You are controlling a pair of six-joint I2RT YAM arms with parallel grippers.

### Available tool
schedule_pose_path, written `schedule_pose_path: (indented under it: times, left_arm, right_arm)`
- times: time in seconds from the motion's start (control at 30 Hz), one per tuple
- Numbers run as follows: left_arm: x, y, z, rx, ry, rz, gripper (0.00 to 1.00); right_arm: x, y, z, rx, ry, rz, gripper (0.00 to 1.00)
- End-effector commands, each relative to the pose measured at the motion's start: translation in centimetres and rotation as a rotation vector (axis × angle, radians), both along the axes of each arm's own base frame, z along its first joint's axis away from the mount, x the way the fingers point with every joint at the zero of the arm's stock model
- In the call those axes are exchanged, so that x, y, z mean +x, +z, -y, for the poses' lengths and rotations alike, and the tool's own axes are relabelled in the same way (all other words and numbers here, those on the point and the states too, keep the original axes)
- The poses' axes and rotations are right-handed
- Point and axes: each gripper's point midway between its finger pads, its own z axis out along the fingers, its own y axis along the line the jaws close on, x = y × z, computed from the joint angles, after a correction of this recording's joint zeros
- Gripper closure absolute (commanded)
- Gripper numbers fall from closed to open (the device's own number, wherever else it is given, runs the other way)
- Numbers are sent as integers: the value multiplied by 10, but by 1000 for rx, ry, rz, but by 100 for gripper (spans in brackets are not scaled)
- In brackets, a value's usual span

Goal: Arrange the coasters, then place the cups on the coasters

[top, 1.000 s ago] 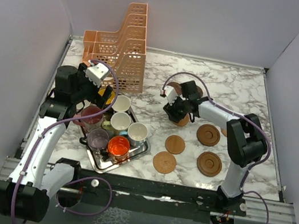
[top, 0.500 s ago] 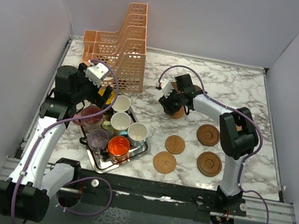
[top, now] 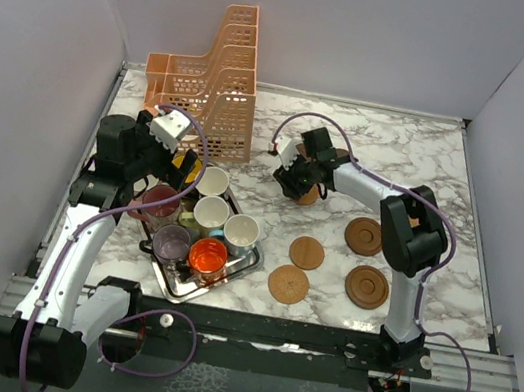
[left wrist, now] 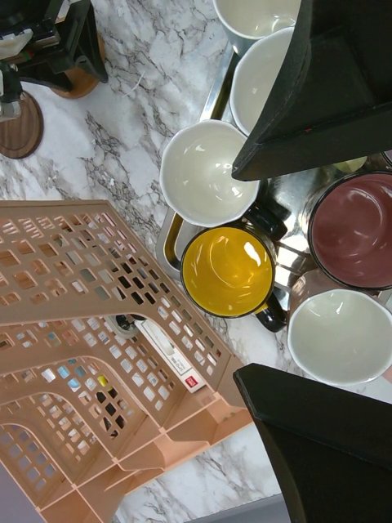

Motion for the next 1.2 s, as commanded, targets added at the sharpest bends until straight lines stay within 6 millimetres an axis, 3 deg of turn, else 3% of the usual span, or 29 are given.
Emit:
schedule_pose_path:
  times: [0.0,0.23,0.57,0.77,0.97,1.17]
  left_arm:
    - [-1,15,3,-11,-21,46,1]
    - [-2,14,3,-11,-26,46,1]
    - [-2,12,3,-11,-30,39,1]
    - [-1,10,3,-11,-30,35,1]
    - [3,12,1,-10,-10,42,1]
    - [11,19,-2,-15,16,62,1]
  right_arm:
    - [-11,-12,-5,-11,13,-49,51]
    - [-8,0,-2,-16,2,-19,50]
    - [-14,62,-4,56,21,48,45]
    - [-53,82,15,62,80,56,44]
    - [-109,74,43,44,152,20,44]
    - [-145,64,58,59,165,-15,45]
